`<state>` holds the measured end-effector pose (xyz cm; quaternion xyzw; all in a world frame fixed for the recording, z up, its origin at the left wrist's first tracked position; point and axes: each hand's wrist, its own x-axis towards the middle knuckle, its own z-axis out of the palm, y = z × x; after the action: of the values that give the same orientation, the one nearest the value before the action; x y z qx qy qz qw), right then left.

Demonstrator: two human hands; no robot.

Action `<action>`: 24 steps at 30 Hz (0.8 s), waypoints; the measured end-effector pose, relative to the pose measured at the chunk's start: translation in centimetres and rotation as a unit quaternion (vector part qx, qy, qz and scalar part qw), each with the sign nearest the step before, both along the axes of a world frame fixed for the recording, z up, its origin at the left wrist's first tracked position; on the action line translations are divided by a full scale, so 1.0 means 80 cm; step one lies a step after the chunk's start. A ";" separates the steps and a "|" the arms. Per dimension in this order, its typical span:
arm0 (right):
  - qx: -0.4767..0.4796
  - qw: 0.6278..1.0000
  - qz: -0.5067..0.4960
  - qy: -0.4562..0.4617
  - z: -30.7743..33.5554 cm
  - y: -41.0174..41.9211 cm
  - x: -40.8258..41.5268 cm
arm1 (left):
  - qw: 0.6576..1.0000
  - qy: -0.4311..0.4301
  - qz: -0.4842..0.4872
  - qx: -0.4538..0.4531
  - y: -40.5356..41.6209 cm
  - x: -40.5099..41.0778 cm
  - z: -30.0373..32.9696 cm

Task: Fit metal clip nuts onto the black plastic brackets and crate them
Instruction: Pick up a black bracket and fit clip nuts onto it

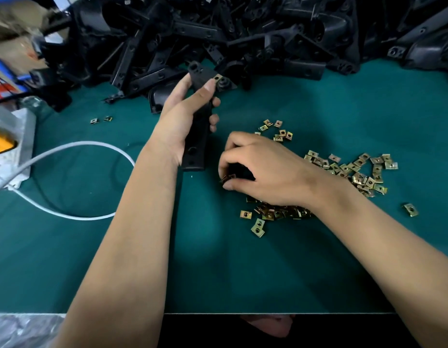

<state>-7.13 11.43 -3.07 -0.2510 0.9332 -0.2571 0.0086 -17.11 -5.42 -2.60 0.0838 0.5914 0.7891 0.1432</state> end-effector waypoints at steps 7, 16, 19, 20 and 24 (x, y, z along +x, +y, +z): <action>-0.201 0.977 -0.058 0.040 0.006 0.017 -0.007 | 0.999 0.004 -0.052 -0.012 -0.003 0.000 -0.005; -0.570 0.784 -0.224 -0.097 0.007 0.053 -0.013 | 0.973 0.100 -0.178 -0.104 0.011 0.018 0.001; -0.578 0.778 -0.224 -0.101 0.008 0.055 -0.013 | 0.966 0.102 -0.186 -0.145 0.019 0.022 0.001; -0.575 0.780 -0.225 -0.100 0.007 0.055 -0.013 | 0.964 0.105 -0.188 -0.155 0.020 0.022 0.000; -0.564 0.785 -0.242 -0.078 0.006 0.050 -0.013 | 0.958 0.119 -0.195 -0.170 0.022 0.021 -0.002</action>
<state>-8.15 15.42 -2.61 0.0441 0.6479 -0.7503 -0.1240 -15.40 -3.66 -2.79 0.2653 0.7021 0.6176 0.2351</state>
